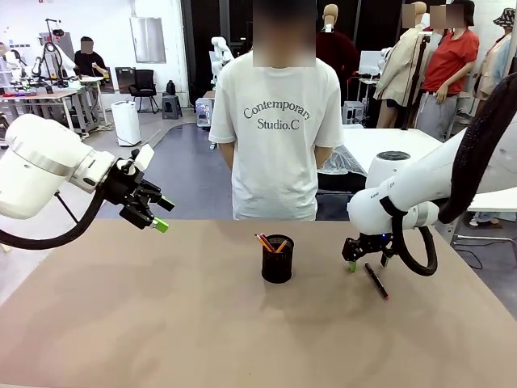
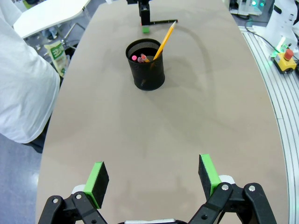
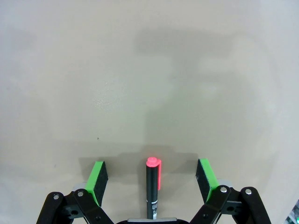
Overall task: Place the pens into the pen holder.
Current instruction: Pick up a writing instrument from the table and place it into the Pen holder.
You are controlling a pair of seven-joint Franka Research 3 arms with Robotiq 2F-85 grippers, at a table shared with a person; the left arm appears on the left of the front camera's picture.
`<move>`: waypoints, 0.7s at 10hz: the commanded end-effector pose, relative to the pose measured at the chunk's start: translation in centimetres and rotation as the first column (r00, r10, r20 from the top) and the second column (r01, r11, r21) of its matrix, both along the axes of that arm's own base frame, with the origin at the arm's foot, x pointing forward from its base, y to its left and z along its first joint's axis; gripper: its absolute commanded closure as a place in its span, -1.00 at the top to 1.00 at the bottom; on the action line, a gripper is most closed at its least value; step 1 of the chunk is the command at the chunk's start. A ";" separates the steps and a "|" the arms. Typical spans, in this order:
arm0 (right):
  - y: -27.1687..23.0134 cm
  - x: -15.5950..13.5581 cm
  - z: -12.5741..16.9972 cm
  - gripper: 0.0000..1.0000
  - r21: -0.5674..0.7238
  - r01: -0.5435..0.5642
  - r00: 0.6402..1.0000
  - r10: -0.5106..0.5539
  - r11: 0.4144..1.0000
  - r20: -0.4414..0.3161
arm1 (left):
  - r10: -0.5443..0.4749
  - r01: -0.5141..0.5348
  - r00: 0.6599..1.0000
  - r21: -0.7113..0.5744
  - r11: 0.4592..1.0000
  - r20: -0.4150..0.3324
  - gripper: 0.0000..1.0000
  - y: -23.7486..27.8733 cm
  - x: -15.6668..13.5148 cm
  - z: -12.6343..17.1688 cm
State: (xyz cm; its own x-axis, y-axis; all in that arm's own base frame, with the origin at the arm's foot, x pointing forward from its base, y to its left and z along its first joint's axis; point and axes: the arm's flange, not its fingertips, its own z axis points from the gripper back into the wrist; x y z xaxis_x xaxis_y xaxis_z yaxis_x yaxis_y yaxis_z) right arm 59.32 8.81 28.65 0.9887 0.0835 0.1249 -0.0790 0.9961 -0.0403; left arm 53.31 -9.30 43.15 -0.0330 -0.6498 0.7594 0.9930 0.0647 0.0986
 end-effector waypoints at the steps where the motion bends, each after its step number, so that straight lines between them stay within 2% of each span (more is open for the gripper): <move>1: 0.0 0.0 0.0 0.75 0.000 0.000 1.000 0.000 1.000 -0.001 | 0.001 -0.001 1.000 -0.007 1.000 -0.008 1.00 0.1 -0.1 0.3; 5: -0.2 0.1 0.1 -0.85 0.024 0.030 0.999 -0.029 0.999 -0.029 | 0.001 -0.001 1.000 -0.007 1.000 -0.008 1.00 0.1 -0.1 0.3; 6: -0.2 0.1 0.1 -1.00 0.020 0.032 0.999 -0.031 0.999 -0.035 | 0.001 -0.001 1.000 -0.007 1.000 -0.008 1.00 0.1 -0.1 0.3; 7: -0.1 0.0 0.1 -1.00 0.018 0.033 0.999 -0.032 0.999 -0.042 | 0.001 -0.001 1.000 -0.007 1.000 -0.008 1.00 0.1 -0.1 0.3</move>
